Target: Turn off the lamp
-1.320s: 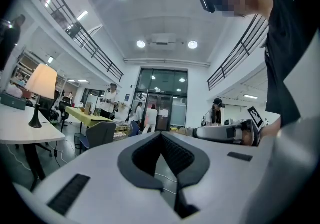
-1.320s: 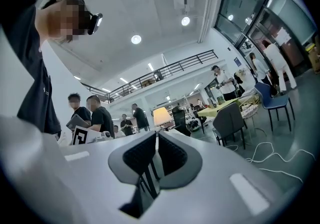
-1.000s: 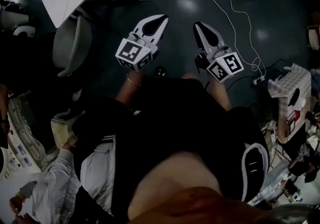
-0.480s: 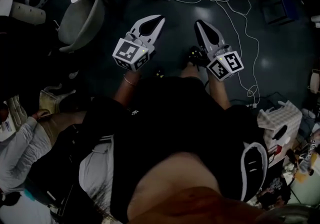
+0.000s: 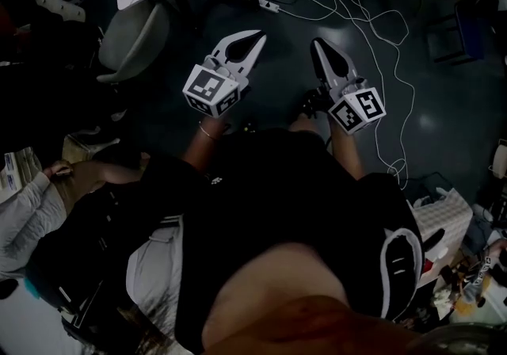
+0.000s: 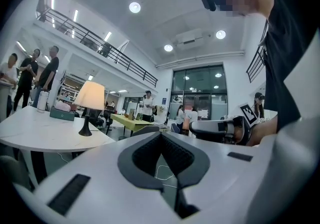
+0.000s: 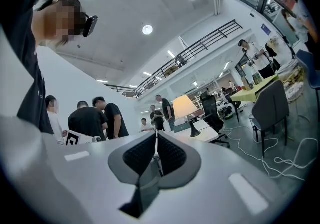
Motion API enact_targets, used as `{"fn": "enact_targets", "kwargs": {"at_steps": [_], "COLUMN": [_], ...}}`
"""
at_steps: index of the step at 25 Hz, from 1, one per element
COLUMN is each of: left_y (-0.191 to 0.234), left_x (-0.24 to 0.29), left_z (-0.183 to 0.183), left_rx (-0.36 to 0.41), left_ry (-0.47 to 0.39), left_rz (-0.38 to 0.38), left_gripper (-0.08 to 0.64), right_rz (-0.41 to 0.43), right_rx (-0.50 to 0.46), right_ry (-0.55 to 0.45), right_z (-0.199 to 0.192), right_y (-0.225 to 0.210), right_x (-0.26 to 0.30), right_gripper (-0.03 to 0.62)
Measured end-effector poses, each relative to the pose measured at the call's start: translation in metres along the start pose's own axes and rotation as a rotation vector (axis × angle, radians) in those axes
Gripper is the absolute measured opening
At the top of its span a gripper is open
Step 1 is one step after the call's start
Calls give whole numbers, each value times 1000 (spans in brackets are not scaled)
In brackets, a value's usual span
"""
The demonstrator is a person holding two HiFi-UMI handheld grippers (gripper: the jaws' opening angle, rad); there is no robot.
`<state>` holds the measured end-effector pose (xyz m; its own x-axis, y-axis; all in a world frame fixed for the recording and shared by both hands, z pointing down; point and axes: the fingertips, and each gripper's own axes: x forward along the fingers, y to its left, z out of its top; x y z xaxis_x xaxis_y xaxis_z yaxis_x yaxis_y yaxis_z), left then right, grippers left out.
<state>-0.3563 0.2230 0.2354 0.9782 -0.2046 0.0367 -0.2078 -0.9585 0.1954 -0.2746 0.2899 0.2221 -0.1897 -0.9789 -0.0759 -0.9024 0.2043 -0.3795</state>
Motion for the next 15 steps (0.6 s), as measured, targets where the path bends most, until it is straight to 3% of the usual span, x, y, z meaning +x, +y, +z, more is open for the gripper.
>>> {"fn": "enact_targets", "kwargs": {"at_steps": [4, 15], "left_y": [-9, 4], "left_x": [27, 77], "left_z": [-2, 6], "left_rx": [20, 44], "left_ry": [-4, 11], "left_rz": [-1, 103], "left_gripper": [6, 6], "right_rz": [1, 67], "right_rx": [25, 90], "right_ry": [-7, -28], "right_z": [8, 28], "right_y": [-31, -96], "right_x": [-7, 6], "right_gripper": [1, 0]}}
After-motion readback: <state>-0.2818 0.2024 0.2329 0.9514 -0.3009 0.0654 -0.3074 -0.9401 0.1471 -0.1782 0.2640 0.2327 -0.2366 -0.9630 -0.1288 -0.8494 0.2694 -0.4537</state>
